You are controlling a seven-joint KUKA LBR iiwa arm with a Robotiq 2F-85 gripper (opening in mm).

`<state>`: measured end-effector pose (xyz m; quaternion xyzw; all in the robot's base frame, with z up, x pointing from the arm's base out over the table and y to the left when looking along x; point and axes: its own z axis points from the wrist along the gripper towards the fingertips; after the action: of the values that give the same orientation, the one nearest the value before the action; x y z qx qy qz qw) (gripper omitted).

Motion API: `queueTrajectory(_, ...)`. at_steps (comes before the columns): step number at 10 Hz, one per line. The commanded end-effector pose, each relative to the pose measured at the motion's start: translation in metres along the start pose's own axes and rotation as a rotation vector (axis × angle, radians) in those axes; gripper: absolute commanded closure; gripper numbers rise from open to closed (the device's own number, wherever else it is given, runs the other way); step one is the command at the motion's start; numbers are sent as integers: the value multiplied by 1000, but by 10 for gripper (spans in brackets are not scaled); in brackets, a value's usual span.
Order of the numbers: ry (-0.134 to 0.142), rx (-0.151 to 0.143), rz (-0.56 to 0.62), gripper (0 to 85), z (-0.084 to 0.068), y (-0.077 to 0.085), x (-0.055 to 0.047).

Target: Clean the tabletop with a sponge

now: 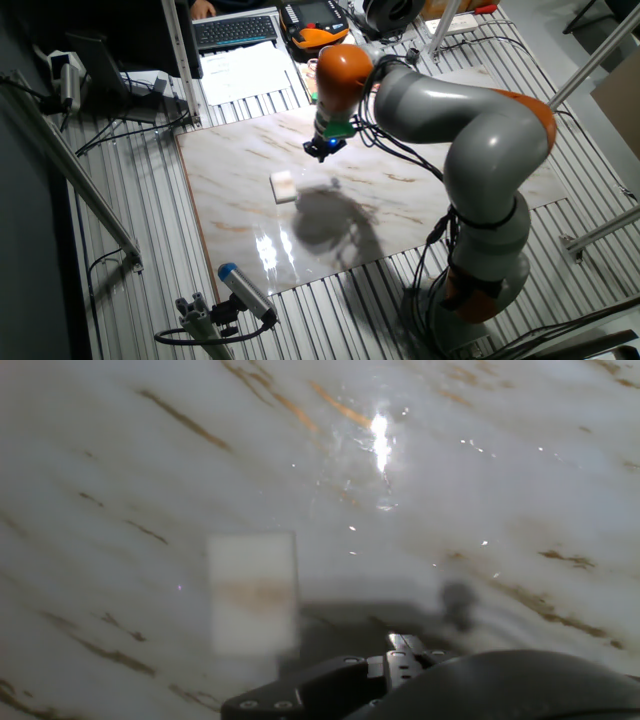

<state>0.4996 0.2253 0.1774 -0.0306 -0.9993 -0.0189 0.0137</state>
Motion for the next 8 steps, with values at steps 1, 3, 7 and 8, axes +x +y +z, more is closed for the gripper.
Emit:
queueTrajectory(1,-4,0,0,850,3,2,-1)
queueTrajectory(3,-12,-23,-11,850,8,9,-4)
queueTrajectory(7,-16,4,-22,850,11,27,-2)
queueTrajectory(8,-21,7,-30,850,14,30,-4)
